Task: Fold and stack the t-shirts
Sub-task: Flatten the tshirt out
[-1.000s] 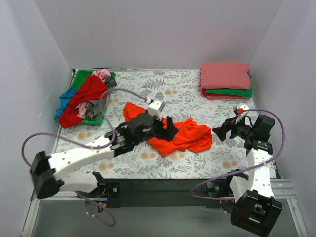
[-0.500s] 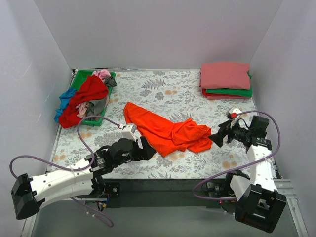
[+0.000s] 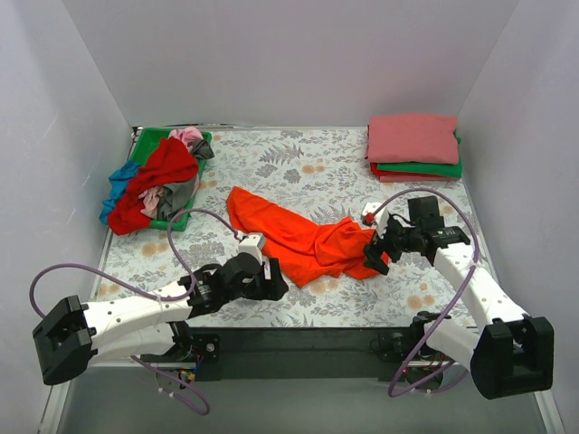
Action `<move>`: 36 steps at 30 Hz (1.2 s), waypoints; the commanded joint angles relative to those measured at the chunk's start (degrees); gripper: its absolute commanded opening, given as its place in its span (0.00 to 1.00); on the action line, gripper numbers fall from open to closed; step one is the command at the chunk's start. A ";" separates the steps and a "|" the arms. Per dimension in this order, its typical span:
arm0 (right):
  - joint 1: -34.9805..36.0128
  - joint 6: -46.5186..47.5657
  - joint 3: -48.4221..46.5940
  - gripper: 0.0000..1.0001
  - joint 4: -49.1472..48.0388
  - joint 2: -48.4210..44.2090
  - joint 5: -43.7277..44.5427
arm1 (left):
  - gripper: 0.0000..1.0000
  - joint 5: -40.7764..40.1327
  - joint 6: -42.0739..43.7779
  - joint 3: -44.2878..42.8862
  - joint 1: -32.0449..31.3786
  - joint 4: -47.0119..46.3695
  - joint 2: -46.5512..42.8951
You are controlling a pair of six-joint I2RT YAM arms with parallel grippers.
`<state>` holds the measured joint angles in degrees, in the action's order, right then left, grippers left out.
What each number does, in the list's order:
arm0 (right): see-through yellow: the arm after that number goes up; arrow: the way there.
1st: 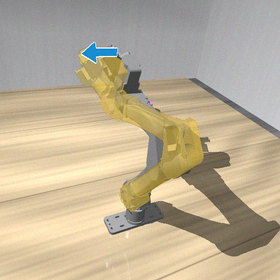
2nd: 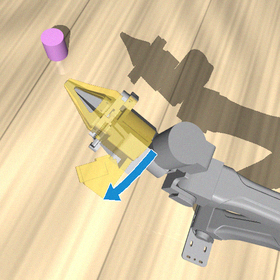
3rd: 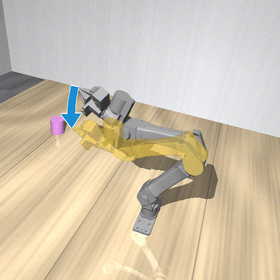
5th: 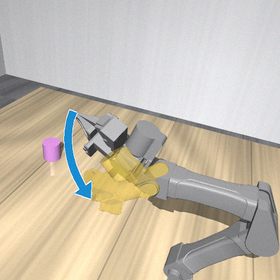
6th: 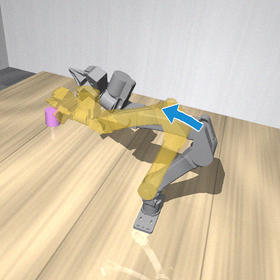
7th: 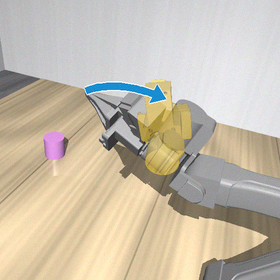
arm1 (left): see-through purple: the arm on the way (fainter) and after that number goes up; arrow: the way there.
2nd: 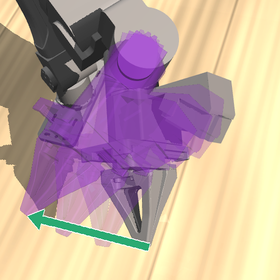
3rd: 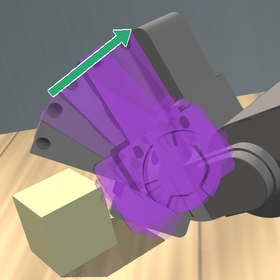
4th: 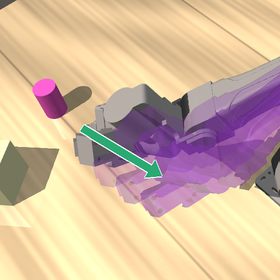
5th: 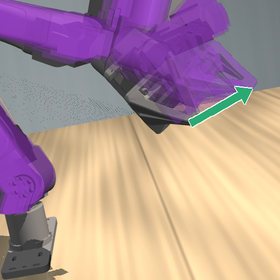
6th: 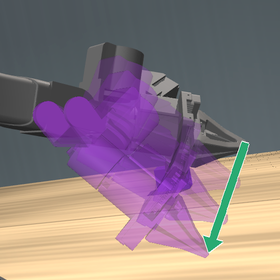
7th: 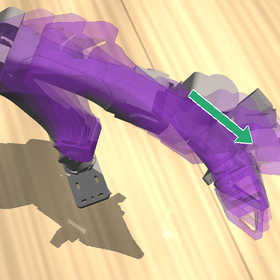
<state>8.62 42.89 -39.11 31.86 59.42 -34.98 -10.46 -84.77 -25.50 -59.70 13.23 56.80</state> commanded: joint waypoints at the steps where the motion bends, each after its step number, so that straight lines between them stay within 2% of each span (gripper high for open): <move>1: 4.73 1.67 -3.60 0.96 1.63 2.36 6.59 | 0.72 0.61 2.06 1.58 0.11 -2.42 -2.12; 11: 12.81 1.05 -7.64 0.96 1.72 8.60 10.10 | 0.73 1.93 1.01 6.68 0.11 -7.69 -6.26; 28: 21.61 -2.37 -17.75 0.94 2.16 20.38 17.32 | 0.72 -1.05 -1.27 7.21 0.11 -6.12 -6.70; 36: 24.34 -2.38 -16.18 0.92 1.81 21.62 19.07 | 0.72 -1.58 -0.22 5.02 0.11 -7.87 -1.52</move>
<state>32.49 41.25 -55.07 33.47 81.23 -16.58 -10.50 -85.86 -18.46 -59.70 6.76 53.10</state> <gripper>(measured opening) 0.926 0.719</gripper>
